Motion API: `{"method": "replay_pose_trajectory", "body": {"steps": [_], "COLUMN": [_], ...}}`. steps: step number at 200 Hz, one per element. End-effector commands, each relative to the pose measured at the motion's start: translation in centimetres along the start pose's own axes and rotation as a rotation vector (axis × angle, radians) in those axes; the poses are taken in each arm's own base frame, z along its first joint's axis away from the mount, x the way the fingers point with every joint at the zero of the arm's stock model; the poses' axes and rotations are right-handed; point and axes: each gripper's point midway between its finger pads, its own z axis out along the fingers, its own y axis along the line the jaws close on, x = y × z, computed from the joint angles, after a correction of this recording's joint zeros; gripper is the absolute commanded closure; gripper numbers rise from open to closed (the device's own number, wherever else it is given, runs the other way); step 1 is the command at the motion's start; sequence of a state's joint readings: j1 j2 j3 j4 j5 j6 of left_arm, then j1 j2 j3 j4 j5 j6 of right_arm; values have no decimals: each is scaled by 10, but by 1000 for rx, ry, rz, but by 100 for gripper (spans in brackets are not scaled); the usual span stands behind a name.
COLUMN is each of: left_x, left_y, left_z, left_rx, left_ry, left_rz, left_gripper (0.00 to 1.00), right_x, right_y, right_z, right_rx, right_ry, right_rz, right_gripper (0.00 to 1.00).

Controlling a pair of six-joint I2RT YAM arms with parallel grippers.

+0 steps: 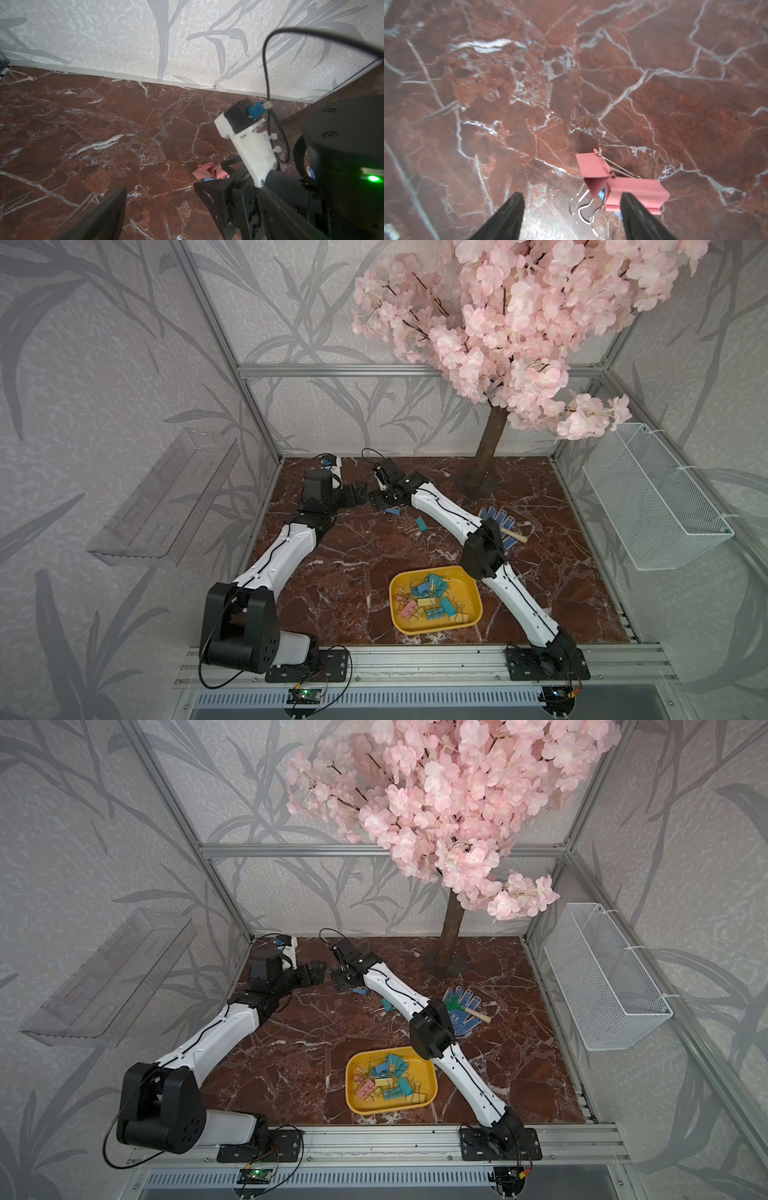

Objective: Put the binder clips in the storage box
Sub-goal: Pick up the binder clip at the center of the board.

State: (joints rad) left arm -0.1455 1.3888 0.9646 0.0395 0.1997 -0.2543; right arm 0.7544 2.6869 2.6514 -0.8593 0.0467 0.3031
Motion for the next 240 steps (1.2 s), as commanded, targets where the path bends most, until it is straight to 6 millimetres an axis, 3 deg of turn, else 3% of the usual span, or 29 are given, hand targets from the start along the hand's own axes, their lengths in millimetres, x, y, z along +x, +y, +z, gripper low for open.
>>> {"method": "replay_pose_trajectory", "body": {"steps": [1, 28, 93, 177, 240], "left_x": [-8, -7, -7, -7, -7], "left_y": [-3, -4, -4, -4, -2], "left_z": [-6, -5, -4, -5, -5], "left_rx": [11, 17, 19, 21, 17], "left_ry": [-37, -32, -31, -37, -37], "left_rz": [26, 24, 24, 24, 23], "left_gripper": [0, 0, 0, 0, 0], "right_x": [6, 6, 6, -1, -5], "right_y": [-8, -2, 8, 7, 9], "right_z": [2, 7, 22, 33, 34], "right_rx": [29, -2, -66, -110, -117], "right_ry": [24, 20, -6, -43, -62], "right_rz": [-103, -212, -409, -407, -394], "right_gripper": [12, 4, 6, 27, 59]}}
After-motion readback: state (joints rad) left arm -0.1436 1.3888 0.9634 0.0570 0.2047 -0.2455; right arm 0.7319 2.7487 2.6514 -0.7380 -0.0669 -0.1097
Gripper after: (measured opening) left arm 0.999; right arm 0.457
